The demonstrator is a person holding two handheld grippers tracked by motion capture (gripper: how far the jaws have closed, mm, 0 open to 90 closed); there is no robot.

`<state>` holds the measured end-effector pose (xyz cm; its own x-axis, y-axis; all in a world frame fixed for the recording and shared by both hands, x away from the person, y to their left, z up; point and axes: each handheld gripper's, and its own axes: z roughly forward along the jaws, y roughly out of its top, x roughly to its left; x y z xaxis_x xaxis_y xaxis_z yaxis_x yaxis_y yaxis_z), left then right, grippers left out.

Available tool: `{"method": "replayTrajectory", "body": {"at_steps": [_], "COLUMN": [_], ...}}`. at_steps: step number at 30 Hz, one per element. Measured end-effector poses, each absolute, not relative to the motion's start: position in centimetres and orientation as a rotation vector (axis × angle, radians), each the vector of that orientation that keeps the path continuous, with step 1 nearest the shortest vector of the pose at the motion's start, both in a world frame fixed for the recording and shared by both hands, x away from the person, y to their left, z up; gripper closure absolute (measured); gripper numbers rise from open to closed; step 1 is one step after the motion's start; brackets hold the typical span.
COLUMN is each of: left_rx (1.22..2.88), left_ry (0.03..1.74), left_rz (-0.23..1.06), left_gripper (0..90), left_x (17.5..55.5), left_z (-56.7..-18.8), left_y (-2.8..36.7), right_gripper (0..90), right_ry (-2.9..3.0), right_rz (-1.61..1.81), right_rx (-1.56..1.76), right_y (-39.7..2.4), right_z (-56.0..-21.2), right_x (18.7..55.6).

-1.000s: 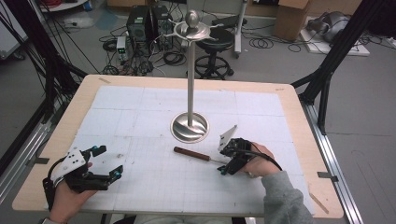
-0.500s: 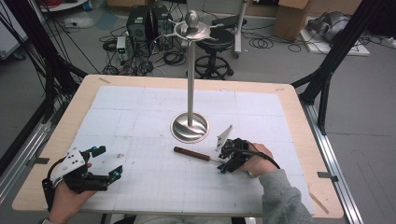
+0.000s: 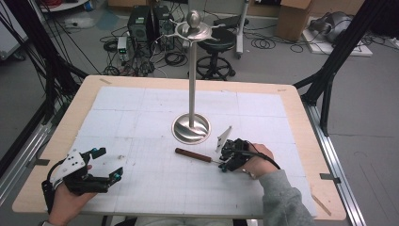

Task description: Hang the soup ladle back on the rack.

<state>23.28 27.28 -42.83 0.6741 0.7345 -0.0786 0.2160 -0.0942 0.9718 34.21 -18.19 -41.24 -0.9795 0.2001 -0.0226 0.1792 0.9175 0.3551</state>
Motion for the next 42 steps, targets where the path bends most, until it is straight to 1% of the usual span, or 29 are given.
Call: {"method": "replayTrajectory", "body": {"at_steps": [6,8,9,11,22,37,42], "left_rx": [1.649,1.649,1.649,1.65,1.642,1.643,1.632], "left_ry": [0.788,0.788,0.788,0.79,0.79,0.768,0.757], "left_rz": [0.518,0.518,0.518,0.516,0.52,0.512,0.521], "left_gripper": [1.8,1.8,1.8,1.8,1.8,1.8,1.8], "left_x": [23.3,23.3,23.3,23.3,23.2,23.4,23.3], "left_z": [-42.9,-42.8,-42.9,-42.9,-42.8,-42.6,-42.4], "left_y": [27.3,27.3,27.3,27.3,27.5,27.1,27.0], "right_gripper": [69.9,74.9,81.7,82.7,84.1,84.6,84.5], "right_ry": [3.048,3.053,3.052,3.057,3.035,2.898,2.852], "right_rz": [0.547,0.559,0.563,0.556,0.554,0.889,0.954], "right_rx": [0.318,0.353,0.375,0.403,0.343,0.415,0.402], "right_y": [-18.2,-18.3,-18.3,-18.4,-18.2,-21.4,-22.4], "right_z": [-41.3,-41.3,-41.3,-41.3,-40.8,-38.5,-38.0], "right_x": [34.5,34.6,34.6,34.7,33.9,33.0,32.8]}}
